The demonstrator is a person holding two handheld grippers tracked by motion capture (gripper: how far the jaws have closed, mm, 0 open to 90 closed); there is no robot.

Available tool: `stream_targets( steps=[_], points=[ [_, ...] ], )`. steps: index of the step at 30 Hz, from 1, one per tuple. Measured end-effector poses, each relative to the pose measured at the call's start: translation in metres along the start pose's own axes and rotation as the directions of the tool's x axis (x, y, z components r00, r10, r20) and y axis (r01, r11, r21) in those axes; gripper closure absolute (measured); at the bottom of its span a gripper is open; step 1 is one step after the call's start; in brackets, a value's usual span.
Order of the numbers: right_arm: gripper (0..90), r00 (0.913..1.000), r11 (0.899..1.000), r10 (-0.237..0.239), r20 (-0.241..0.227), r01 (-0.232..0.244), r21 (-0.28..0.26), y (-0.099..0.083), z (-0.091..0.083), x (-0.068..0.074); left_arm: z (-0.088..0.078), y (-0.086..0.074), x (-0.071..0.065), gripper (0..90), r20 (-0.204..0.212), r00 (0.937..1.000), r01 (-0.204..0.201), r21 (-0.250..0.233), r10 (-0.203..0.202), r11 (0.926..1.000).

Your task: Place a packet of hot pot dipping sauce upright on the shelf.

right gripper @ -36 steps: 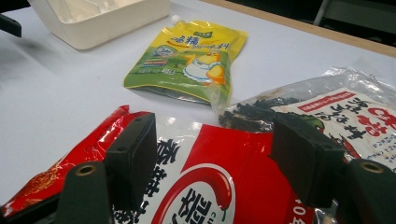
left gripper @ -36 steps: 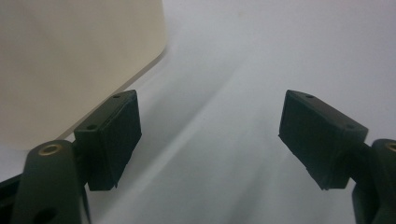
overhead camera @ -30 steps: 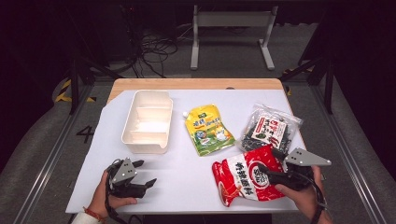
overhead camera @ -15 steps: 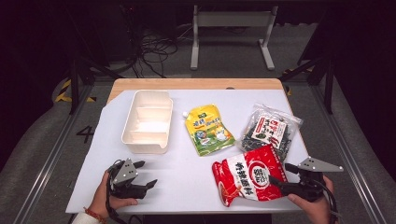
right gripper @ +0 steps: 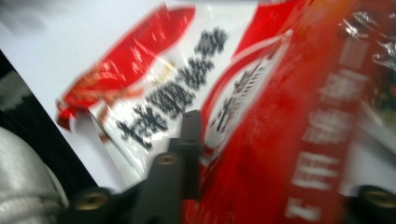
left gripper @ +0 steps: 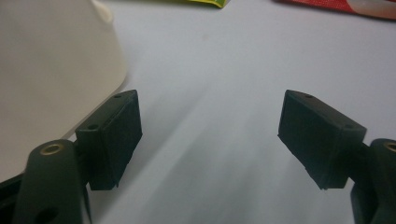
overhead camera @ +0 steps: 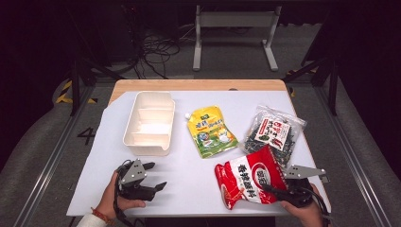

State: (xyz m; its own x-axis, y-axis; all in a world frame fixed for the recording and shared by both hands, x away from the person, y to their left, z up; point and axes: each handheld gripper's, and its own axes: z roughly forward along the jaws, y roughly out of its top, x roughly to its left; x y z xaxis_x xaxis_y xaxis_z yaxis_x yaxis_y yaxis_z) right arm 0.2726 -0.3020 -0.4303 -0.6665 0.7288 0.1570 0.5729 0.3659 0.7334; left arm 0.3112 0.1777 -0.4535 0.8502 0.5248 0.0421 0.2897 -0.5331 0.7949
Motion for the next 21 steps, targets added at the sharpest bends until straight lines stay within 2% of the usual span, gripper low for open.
stream_targets(
  steps=[2, 7, 11, 15, 17, 21],
  points=[
    [88.8, 0.9998, 0.999, -0.020, 0.005, 0.020, -0.032, 0.008, 0.001, 0.002, 0.006, 0.007, -0.004, 21.9, 0.015, 0.9997, -0.017, 0.005, 0.017, 0.9998],
    [89.3, 0.9960, 0.991, -0.086, -0.024, 0.083, -0.107, 0.030, 0.004, 0.007, 0.021, 0.027, -0.010, 22.2, 0.060, 0.9971, -0.046, -0.015, 0.047, 0.9988],
    [89.4, 0.9898, 0.980, -0.133, -0.049, 0.124, -0.156, 0.047, 0.004, 0.012, 0.035, 0.047, -0.013, 25.5, 0.094, 0.9950, -0.032, -0.020, 0.033, 0.9993],
    [89.4, 0.9746, 0.962, -0.206, -0.087, 0.186, -0.199, 0.066, 0.007, 0.023, 0.050, 0.066, -0.013, 26.4, 0.149, 0.9885, -0.025, -0.033, 0.030, 0.9991],
    [89.5, 0.9649, 0.952, -0.241, -0.104, 0.215, -0.216, 0.073, 0.011, 0.030, 0.055, 0.074, -0.012, 24.7, 0.189, 0.9814, -0.022, -0.053, 0.032, 0.9983],
    [89.4, 0.9486, 0.934, -0.294, -0.118, 0.259, -0.246, 0.089, 0.017, 0.043, 0.061, 0.085, -0.015, 22.2, 0.235, 0.9706, -0.035, -0.085, 0.054, 0.9958]
  ],
)
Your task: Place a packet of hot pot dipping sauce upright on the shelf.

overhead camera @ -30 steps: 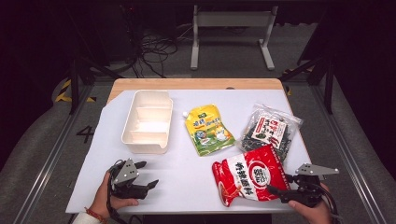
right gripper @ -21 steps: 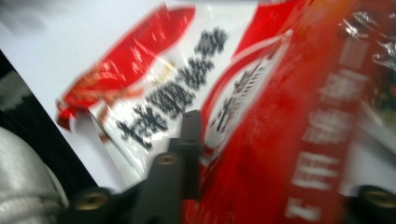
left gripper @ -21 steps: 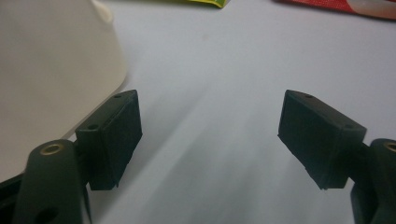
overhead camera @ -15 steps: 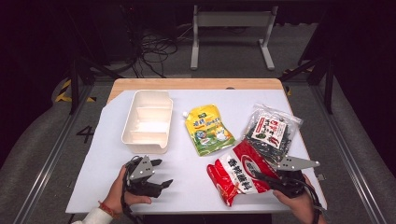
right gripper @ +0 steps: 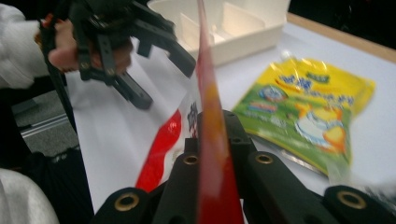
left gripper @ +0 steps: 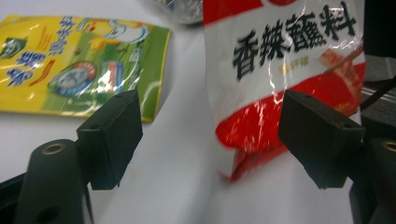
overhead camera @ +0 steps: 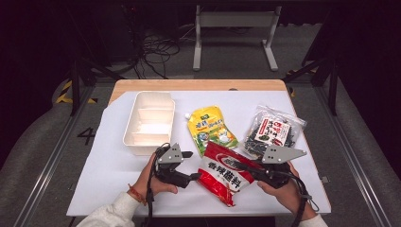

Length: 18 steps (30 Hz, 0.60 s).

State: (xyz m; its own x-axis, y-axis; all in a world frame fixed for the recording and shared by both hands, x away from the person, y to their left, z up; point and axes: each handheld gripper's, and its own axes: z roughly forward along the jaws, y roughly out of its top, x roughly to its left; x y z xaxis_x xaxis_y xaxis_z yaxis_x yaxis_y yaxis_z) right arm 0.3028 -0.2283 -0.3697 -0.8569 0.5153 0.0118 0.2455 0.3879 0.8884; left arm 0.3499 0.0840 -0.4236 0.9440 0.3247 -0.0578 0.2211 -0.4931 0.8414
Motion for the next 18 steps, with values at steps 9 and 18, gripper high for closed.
stream_targets(
  steps=[9, 18],
  points=[
    [89.4, 0.9977, 0.997, -0.062, -0.028, 0.061, -0.048, 0.014, 0.016, 0.013, 0.012, 0.006, 0.007, 41.7, 0.090, 0.9953, 0.041, -0.059, -0.035, 0.9974],
    [88.5, 0.9986, 0.996, -0.044, -0.030, 0.042, -0.076, 0.012, 0.019, 0.015, 0.009, 0.008, -0.003, 89.8, 0.120, 0.9906, -0.057, -0.080, 0.066, 0.9952]
  ],
)
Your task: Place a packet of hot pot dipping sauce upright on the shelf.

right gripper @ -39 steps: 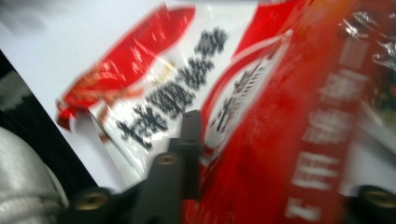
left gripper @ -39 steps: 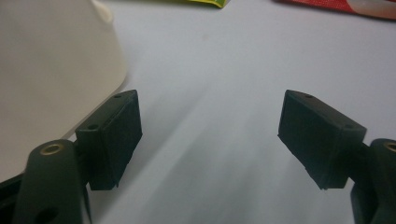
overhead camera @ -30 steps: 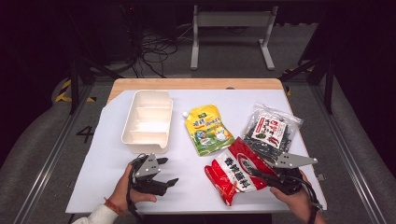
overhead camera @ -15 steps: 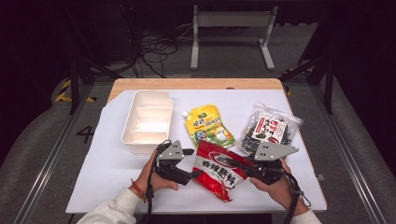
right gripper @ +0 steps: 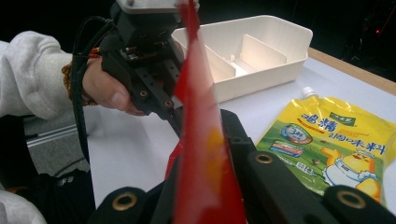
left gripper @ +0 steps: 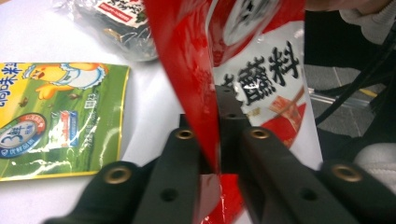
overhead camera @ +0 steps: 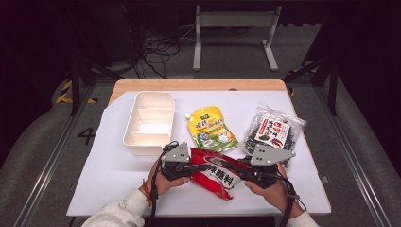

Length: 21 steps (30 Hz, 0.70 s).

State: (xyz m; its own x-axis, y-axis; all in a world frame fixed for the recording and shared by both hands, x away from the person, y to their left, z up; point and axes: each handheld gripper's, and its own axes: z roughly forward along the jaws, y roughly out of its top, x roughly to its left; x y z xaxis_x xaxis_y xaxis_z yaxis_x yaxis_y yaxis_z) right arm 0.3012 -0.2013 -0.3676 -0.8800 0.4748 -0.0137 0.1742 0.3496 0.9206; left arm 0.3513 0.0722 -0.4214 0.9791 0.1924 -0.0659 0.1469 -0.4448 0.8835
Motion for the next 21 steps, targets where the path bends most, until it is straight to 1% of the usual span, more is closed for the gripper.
stream_targets(
  steps=[2, 3, 4, 5, 6, 7, 8, 9, 10, 11, 12, 13, 14, 15, 16, 17, 18, 19, 21],
  points=[
    [86.6, 0.9999, 1.000, 0.009, 0.010, -0.009, -0.005, -0.001, 0.000, -0.001, -0.001, 0.000, -0.001, 90.0, -0.005, 1.0000, -0.002, -0.008, 0.002, 1.0000],
    [83.9, 0.9998, 1.000, 0.007, 0.017, -0.007, -0.008, -0.001, 0.000, 0.000, -0.003, -0.001, -0.001, 90.0, -0.001, 1.0000, 0.009, -0.021, -0.009, 0.9997],
    [71.5, 0.9989, 1.000, 0.008, 0.045, -0.008, -0.006, -0.001, -0.001, 0.001, -0.005, -0.001, -0.001, 90.0, -0.007, 0.9999, 0.008, -0.020, -0.008, 0.9998],
    [62.6, 0.9983, 1.000, 0.015, 0.057, -0.014, -0.008, -0.001, -0.001, 0.001, -0.007, -0.002, -0.002, 90.0, -0.003, 0.9999, 0.012, -0.026, -0.012, 0.9996],
    [58.0, 0.9974, 1.000, 0.027, 0.067, -0.027, -0.005, -0.001, -0.003, 0.000, -0.009, -0.002, -0.002, 90.0, 0.001, 0.9999, 0.012, -0.032, -0.012, 0.9994],
    [58.0, 0.9974, 1.000, 0.027, 0.067, -0.027, -0.005, -0.001, -0.003, 0.000, -0.009, -0.002, -0.002, 90.0, 0.001, 0.9999, 0.012, -0.032, -0.012, 0.9994],
    [49.3, 0.9975, 1.000, 0.030, 0.065, -0.030, 0.001, -0.002, -0.006, -0.001, -0.011, -0.002, -0.002, 90.0, -0.006, 1.0000, 0.008, -0.032, -0.008, 0.9994],
    [40.0, 0.9970, 0.999, 0.037, 0.067, -0.038, 0.008, -0.003, -0.009, -0.001, -0.015, -0.002, -0.003, 90.0, -0.002, 1.0000, 0.006, -0.040, -0.006, 0.9992],
    [35.0, 0.9960, 0.998, 0.050, 0.074, -0.053, 0.029, -0.006, -0.012, -0.002, -0.017, -0.001, -0.003, 90.0, -0.003, 1.0000, 0.006, -0.046, -0.007, 0.9989],
    [32.6, 0.9952, 0.998, 0.053, 0.082, -0.056, 0.029, -0.009, -0.016, -0.002, -0.020, 0.000, -0.004, 90.0, -0.015, 0.9999, 0.006, -0.048, -0.007, 0.9988],
    [30.0, 0.9929, 0.998, 0.055, 0.105, -0.056, 0.007, -0.013, -0.022, -0.001, -0.021, 0.000, -0.004, 90.0, -0.020, 0.9998, 0.007, -0.051, -0.008, 0.9987],
    [29.7, 0.9929, 0.999, 0.052, 0.107, -0.053, 0.006, -0.016, -0.026, 0.000, -0.023, 0.000, -0.003, 90.0, -0.023, 0.9996, 0.013, -0.056, -0.014, 0.9984],
    [28.2, 0.9924, 0.999, 0.050, 0.112, -0.052, 0.016, -0.018, -0.029, 0.001, -0.025, 0.000, -0.003, 90.0, -0.034, 0.9993, 0.014, -0.059, -0.016, 0.9981],
    [27.4, 0.9903, 0.998, 0.042, 0.132, -0.047, 0.031, -0.021, -0.033, 0.001, -0.028, 0.000, -0.001, 90.0, -0.035, 0.9992, 0.018, -0.065, -0.020, 0.9978],
    [27.4, 0.9903, 0.998, 0.042, 0.132, -0.047, 0.031, -0.021, -0.033, 0.001, -0.028, 0.000, -0.001, 90.0, -0.035, 0.9992, 0.018, -0.065, -0.020, 0.9978],
    [27.3, 0.9879, 0.997, 0.041, 0.150, -0.049, 0.052, -0.026, -0.037, 0.001, -0.030, 0.000, 0.000, 90.0, -0.040, 0.9989, 0.019, -0.076, -0.022, 0.9969],
    [26.6, 0.9854, 0.996, 0.054, 0.161, -0.066, 0.068, -0.031, -0.041, 0.000, -0.033, 0.001, 0.001, 90.0, -0.045, 0.9987, 0.020, -0.082, -0.023, 0.9965],
    [26.3, 0.9812, 0.994, 0.058, 0.184, -0.074, 0.078, -0.036, -0.045, -0.002, -0.035, 0.002, 0.001, 90.0, -0.049, 0.9986, 0.018, -0.083, -0.022, 0.9963],
    [25.9, 0.9747, 0.992, 0.076, 0.210, -0.096, 0.087, -0.044, -0.052, -0.005, -0.040, 0.005, 0.001, 90.0, -0.062, 0.9980, 0.008, -0.095, -0.014, 0.9954]
  ],
)
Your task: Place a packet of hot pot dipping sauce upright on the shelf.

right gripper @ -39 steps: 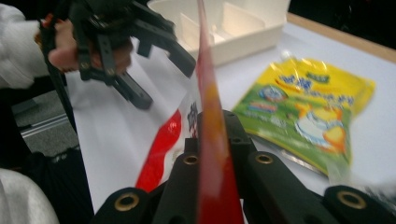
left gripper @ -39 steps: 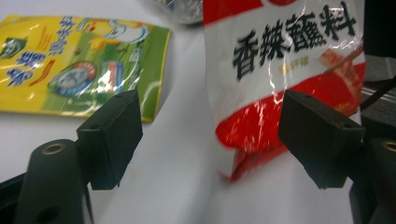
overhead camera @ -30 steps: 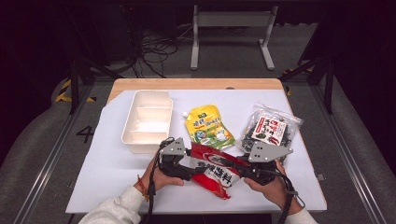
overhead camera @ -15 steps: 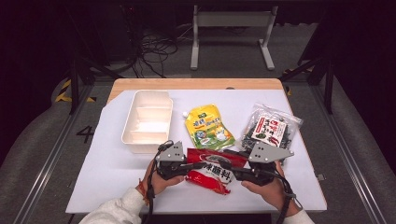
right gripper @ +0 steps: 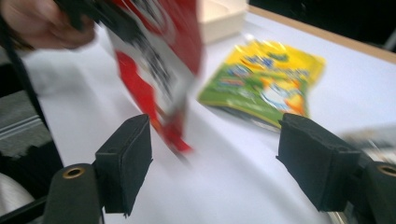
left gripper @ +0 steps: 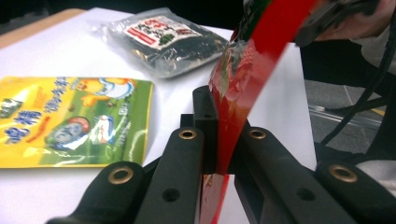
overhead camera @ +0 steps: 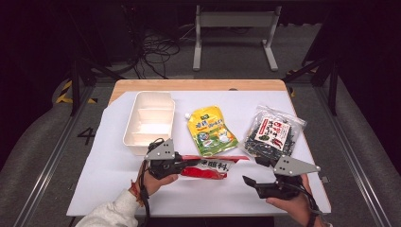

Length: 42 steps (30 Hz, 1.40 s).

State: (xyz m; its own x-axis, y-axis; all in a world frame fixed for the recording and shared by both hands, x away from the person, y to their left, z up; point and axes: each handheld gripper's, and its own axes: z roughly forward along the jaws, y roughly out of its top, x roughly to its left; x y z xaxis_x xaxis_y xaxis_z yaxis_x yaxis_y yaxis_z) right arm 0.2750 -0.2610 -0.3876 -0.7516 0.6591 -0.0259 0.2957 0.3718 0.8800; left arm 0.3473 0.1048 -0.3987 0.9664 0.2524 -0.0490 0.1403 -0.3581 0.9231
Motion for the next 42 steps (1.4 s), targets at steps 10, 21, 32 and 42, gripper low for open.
stream_targets(
  steps=[10, 21, 32, 42],
  points=[
    [23.9, 0.9897, 0.993, 0.086, 0.114, -0.095, 0.075, -0.036, -0.015, -0.021, -0.036, 0.019, 0.009, 90.0, -0.099, 0.9951, -0.020, -0.089, 0.011, 0.9958],
    [24.1, 0.9863, 0.987, 0.119, 0.114, -0.130, 0.093, -0.045, -0.010, -0.024, -0.079, 0.043, 0.048, 90.0, -0.236, 0.9713, -0.057, -0.131, 0.025, 0.9897],
    [25.0, 0.9878, 0.990, 0.115, 0.105, -0.123, 0.070, -0.049, -0.007, -0.018, -0.109, 0.058, 0.096, 90.0, -0.354, 0.9351, -0.061, -0.093, 0.024, 0.9938],
    [25.0, 0.9800, 0.985, 0.141, 0.140, -0.154, 0.083, -0.062, -0.017, -0.014, -0.112, 0.046, 0.141, 90.0, -0.397, 0.9179, -0.024, -0.072, -0.007, 0.9971]
  ],
)
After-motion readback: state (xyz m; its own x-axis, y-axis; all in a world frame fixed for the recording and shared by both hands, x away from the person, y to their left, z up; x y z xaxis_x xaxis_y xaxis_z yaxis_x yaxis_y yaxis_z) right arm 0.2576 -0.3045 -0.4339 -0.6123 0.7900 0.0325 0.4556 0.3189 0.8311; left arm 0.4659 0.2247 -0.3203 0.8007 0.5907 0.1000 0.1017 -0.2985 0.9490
